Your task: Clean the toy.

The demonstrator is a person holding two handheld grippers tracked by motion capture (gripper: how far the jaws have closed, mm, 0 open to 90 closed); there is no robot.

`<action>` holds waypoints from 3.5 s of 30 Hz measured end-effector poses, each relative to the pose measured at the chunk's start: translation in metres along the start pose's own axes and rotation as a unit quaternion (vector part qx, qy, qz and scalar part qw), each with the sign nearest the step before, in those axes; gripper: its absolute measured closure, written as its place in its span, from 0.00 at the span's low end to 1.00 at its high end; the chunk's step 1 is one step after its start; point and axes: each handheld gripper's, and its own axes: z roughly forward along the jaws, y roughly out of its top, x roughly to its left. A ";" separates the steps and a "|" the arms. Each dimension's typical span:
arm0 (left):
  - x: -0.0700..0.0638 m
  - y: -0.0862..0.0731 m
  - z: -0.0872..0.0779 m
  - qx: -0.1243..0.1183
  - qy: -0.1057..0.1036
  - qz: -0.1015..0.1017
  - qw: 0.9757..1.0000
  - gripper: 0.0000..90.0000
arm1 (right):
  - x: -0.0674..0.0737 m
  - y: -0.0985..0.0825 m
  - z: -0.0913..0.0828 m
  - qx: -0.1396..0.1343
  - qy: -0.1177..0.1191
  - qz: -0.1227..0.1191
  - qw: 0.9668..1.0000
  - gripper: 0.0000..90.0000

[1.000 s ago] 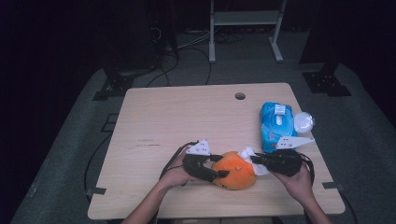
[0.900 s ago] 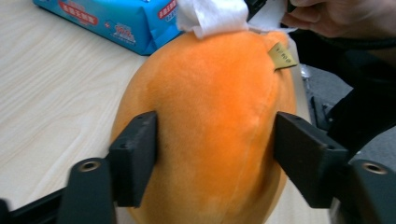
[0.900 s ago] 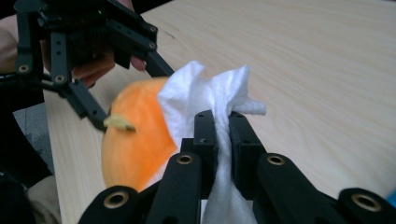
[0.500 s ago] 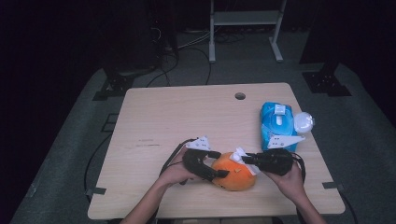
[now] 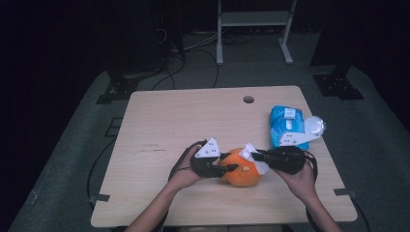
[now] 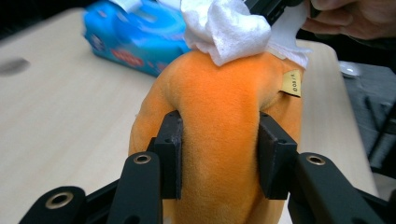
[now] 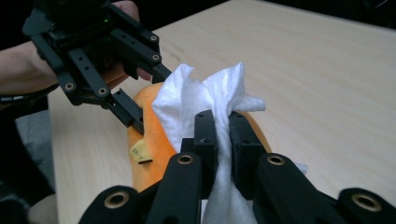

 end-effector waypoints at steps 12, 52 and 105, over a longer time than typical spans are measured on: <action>0.025 -0.023 -0.005 0.005 -0.071 -0.120 0.990 0.29 | -0.001 -0.015 0.026 0.039 0.019 -0.010 0.999 0.92; 0.000 -0.017 -0.003 0.059 -0.064 -0.074 0.993 0.37 | 0.007 -0.021 0.019 0.039 0.013 -0.015 0.999 0.92; 0.011 -0.034 0.004 0.038 -0.009 -0.058 0.998 0.45 | -0.005 -0.042 0.007 0.060 -0.048 -0.013 0.997 0.92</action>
